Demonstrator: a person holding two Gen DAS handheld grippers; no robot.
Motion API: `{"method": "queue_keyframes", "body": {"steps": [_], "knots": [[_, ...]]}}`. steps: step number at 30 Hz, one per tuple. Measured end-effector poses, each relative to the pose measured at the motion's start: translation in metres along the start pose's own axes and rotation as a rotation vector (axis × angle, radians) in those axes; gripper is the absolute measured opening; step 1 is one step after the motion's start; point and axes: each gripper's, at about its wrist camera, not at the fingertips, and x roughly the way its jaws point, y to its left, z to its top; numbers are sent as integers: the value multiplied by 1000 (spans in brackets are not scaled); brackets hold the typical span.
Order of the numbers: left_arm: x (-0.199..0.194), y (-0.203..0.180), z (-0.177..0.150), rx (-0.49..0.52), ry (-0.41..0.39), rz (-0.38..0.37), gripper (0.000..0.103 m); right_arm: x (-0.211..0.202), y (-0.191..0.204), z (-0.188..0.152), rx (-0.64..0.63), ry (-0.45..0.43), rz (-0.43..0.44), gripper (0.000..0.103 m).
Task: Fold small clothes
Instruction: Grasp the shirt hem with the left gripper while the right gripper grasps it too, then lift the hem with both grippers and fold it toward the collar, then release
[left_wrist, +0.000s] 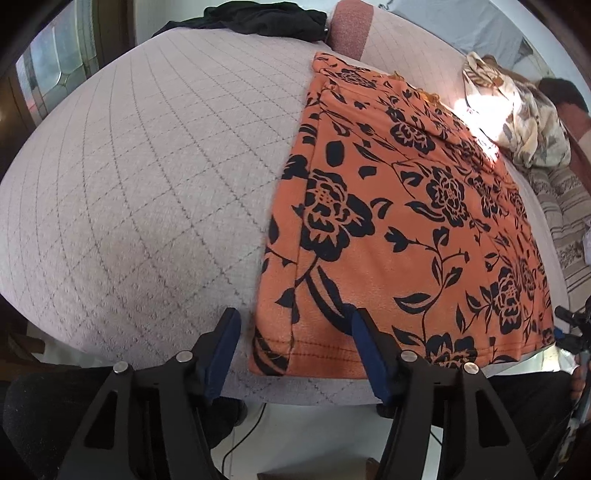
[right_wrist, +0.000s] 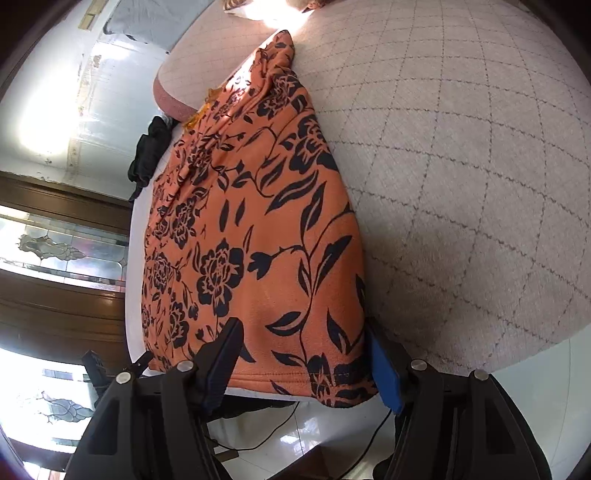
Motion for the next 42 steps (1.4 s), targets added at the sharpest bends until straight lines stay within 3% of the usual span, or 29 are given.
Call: {"method": "queue_keyframes", "body": {"steps": [2, 3, 6, 12, 13, 15, 17, 18, 19, 20, 21, 26, 28, 32, 36, 39, 42], "knots": [[0, -2, 0, 19, -7, 14, 37, 1, 1, 0, -9, 4, -10, 69], [-2, -1, 1, 20, -9, 8, 16, 1, 1, 0, -11, 5, -12, 65], [-2, 6, 4, -23, -3, -54, 13, 2, -2, 0, 0, 11, -38, 11], [1, 7, 6, -43, 14, -66, 18, 5, -1, 2, 4, 25, -63, 15], [2, 7, 6, -51, 19, -78, 26, 4, -2, 2, 7, 21, -53, 19], [3, 6, 6, -52, 23, -94, 31, 3, -3, 1, 17, 16, -32, 31], [3, 3, 6, -36, 25, -75, 31, 3, -2, 0, 20, 17, -24, 34], [3, 1, 6, -26, 25, -55, 18, 4, -1, 0, 21, 19, -26, 34], [2, 0, 7, -19, 25, -58, 10, 4, -1, 1, 22, 21, -24, 33], [2, 1, 9, -26, 28, -81, 10, 5, 1, 2, 13, 21, -26, 31], [-2, 4, 11, -47, 19, -94, 9, 4, 4, 2, 4, 14, -18, 8], [-48, 8, 33, -41, -142, -128, 10, -28, 20, 8, 10, -103, 128, 9], [-40, 10, 41, -60, -117, -135, 10, -28, 22, 11, 14, -109, 136, 9], [-3, 9, 37, -72, 7, -101, 10, -1, 5, 13, 88, -56, 132, 9], [-10, 6, 48, -75, -16, -115, 9, -7, 13, 22, 86, -74, 169, 9], [-31, -1, 84, -54, -100, -150, 9, -24, 30, 46, 48, -128, 227, 9], [-51, -11, 142, -14, -213, -178, 9, -39, 62, 92, -11, -204, 288, 9]]}}
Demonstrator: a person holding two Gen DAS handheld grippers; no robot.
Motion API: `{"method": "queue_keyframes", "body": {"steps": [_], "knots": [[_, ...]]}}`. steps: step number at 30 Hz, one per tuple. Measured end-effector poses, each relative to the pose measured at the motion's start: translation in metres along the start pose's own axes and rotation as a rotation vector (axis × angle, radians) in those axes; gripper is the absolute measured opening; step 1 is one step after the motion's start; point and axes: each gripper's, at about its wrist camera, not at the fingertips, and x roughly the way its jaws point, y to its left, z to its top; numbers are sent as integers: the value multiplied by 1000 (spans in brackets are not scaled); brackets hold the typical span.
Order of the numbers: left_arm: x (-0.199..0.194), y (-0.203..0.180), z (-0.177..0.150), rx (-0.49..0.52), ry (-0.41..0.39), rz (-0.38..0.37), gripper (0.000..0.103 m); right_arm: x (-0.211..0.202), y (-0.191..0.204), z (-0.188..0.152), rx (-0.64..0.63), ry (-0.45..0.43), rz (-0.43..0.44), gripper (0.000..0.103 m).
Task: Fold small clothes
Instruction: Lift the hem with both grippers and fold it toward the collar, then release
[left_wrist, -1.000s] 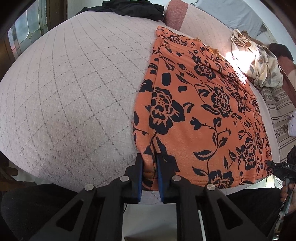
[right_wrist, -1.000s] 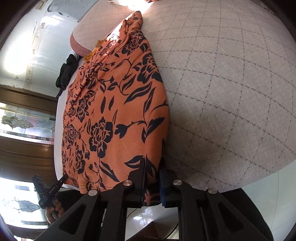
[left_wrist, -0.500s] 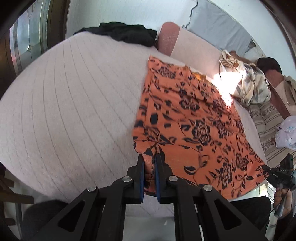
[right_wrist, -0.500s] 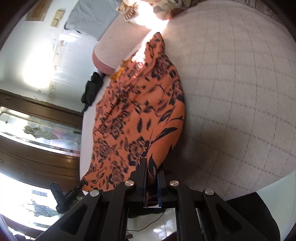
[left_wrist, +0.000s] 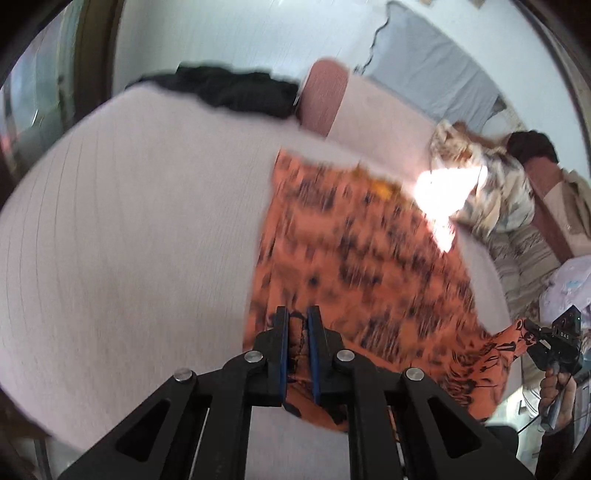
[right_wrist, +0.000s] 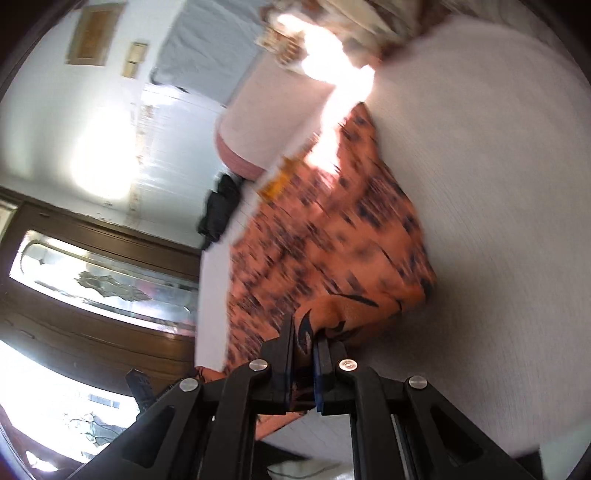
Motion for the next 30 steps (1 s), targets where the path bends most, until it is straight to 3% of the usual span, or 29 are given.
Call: {"method": "queue_keyframes", "body": {"steps": [1, 4, 7, 8, 10, 12, 14, 15, 16, 17, 18, 19, 21, 25, 30], "knots": [[2, -6, 26, 22, -46, 3, 0, 2, 10, 18, -19, -28, 18, 9], [21, -15, 97, 41, -157, 31, 0, 17, 38, 87, -80, -135, 36, 9], [74, -15, 151, 25, -224, 78, 0, 59, 36, 146, -43, -191, 25, 11], [96, -15, 163, 36, -230, 111, 0, 77, 29, 162, -43, -216, -11, 12], [140, -1, 179, -24, -108, 184, 0, 115, -5, 184, 24, -194, -103, 13], [142, 16, 172, -95, -75, 93, 2, 137, -44, 176, 139, -162, -192, 15], [129, 24, 151, -39, -82, 122, 30, 151, -53, 161, 82, -111, -193, 17], [122, 26, 140, -14, -78, 143, 55, 151, -56, 153, 59, -102, -203, 27], [112, 29, 125, -11, -79, 152, 70, 146, -57, 148, 54, -110, -198, 36], [102, 31, 112, -9, -77, 142, 71, 139, -58, 144, 52, -129, -184, 43], [95, 30, 101, -2, -72, 120, 72, 130, -57, 143, 47, -155, -178, 69], [91, 22, 88, 12, -56, 100, 72, 121, -54, 141, 36, -184, -187, 84], [84, 7, 66, 57, -33, 53, 74, 107, -45, 137, -10, -220, -221, 85], [99, -17, 39, 45, 23, -39, 74, 97, -44, 136, -24, -178, -227, 85], [112, -19, 37, 65, -2, 23, 74, 100, -54, 108, -89, -105, -285, 85]]}}
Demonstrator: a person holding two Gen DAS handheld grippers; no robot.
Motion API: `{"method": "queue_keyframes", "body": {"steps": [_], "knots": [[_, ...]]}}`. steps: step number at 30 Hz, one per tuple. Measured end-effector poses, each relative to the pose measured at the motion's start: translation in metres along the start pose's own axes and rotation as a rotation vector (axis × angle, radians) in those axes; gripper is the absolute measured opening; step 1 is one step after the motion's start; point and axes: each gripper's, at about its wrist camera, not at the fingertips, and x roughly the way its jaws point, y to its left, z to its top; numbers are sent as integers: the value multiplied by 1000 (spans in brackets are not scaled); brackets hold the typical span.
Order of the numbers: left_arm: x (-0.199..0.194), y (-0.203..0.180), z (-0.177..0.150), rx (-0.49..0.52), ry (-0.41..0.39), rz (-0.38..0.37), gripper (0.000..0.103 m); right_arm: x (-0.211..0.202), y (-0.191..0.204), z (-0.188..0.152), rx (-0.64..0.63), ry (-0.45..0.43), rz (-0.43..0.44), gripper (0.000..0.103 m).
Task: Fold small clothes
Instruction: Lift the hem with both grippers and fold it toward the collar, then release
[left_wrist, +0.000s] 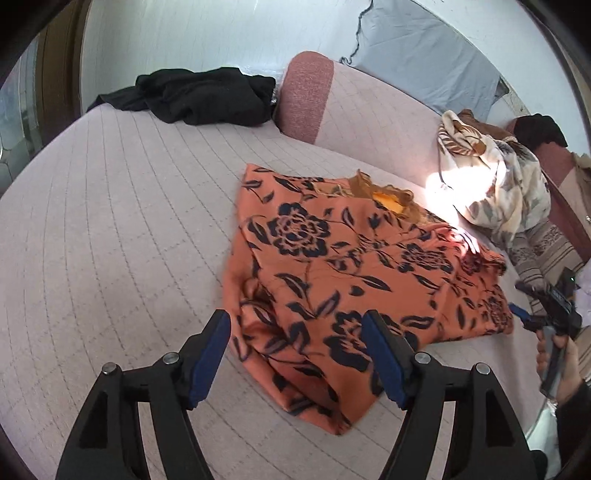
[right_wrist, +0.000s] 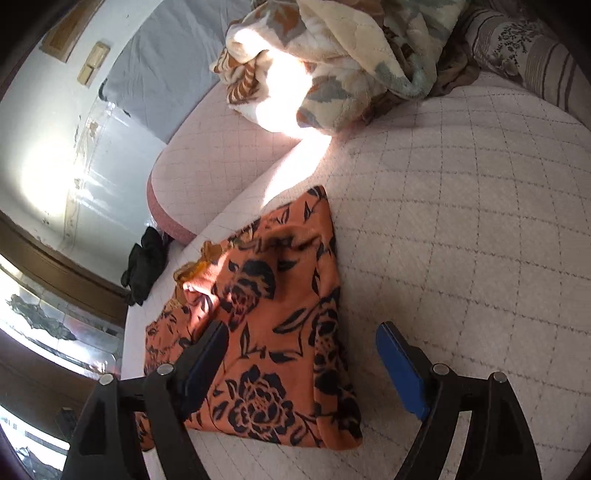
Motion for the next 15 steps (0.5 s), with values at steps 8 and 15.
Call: {"method": "queue_keyframes", "body": {"steps": [8, 15], "knots": [[50, 32, 39, -87, 93, -76, 74, 25, 6, -11, -80, 88, 12, 85], [3, 28, 15, -46, 86, -198, 74, 3, 24, -20, -166, -7, -34, 85]]}}
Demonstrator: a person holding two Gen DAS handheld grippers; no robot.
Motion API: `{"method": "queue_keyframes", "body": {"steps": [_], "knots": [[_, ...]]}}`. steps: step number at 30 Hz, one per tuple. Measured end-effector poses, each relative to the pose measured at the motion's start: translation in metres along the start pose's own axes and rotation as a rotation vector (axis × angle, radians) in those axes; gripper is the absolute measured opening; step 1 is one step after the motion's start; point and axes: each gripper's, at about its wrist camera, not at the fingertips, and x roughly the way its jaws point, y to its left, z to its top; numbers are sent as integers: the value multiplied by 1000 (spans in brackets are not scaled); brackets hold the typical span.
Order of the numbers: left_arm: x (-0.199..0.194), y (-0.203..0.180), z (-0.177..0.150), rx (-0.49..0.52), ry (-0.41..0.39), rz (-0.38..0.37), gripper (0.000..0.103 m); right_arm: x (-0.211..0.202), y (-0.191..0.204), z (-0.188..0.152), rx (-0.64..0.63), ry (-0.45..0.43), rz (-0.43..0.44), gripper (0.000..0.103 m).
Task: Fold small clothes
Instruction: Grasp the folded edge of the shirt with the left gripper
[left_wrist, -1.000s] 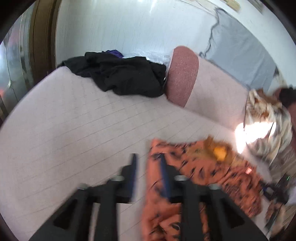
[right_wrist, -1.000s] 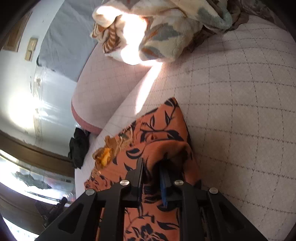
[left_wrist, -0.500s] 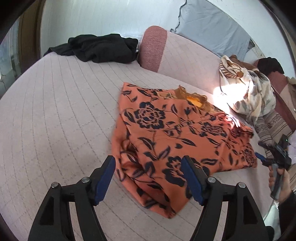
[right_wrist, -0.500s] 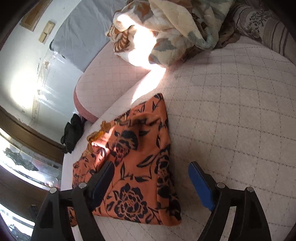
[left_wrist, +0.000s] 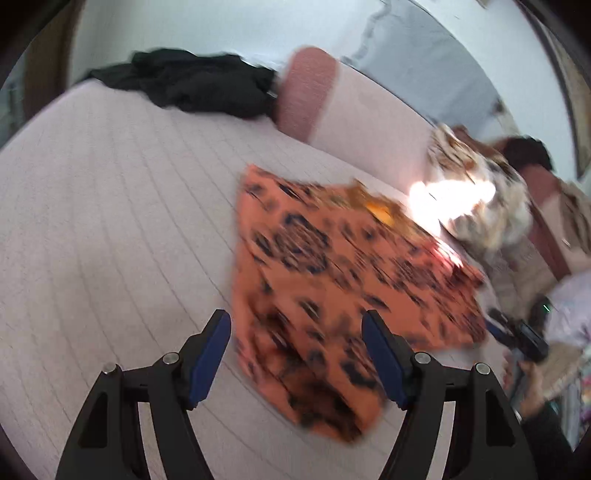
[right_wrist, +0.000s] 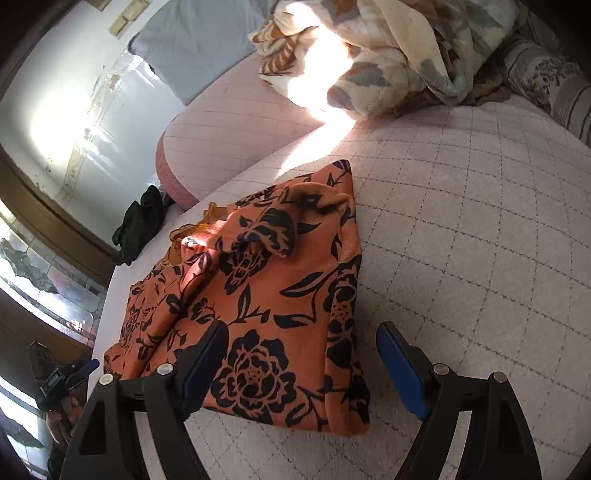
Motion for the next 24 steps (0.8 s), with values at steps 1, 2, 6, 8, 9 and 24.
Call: {"method": "queue_keyframes", "body": {"steps": [1, 2, 6, 8, 9, 24], "knots": [[1, -7, -3, 21, 24, -24, 74, -4, 2, -4, -6, -10, 0, 85], [2, -12, -4, 32, 29, -18, 74, -7, 1, -8, 3, -20, 4, 85], [14, -23, 4, 12, 20, -26, 73, -19, -2, -24, 93, -66, 58, 85], [30, -23, 9, -4, 62, -15, 70, -24, -1, -32, 117, -82, 79, 85], [36, -20, 10, -21, 79, 4, 63, -27, 0, -36, 118, -87, 86, 85], [34, -15, 23, -30, 94, 94, 10, -27, -9, -44, 156, -114, 136, 85]]}}
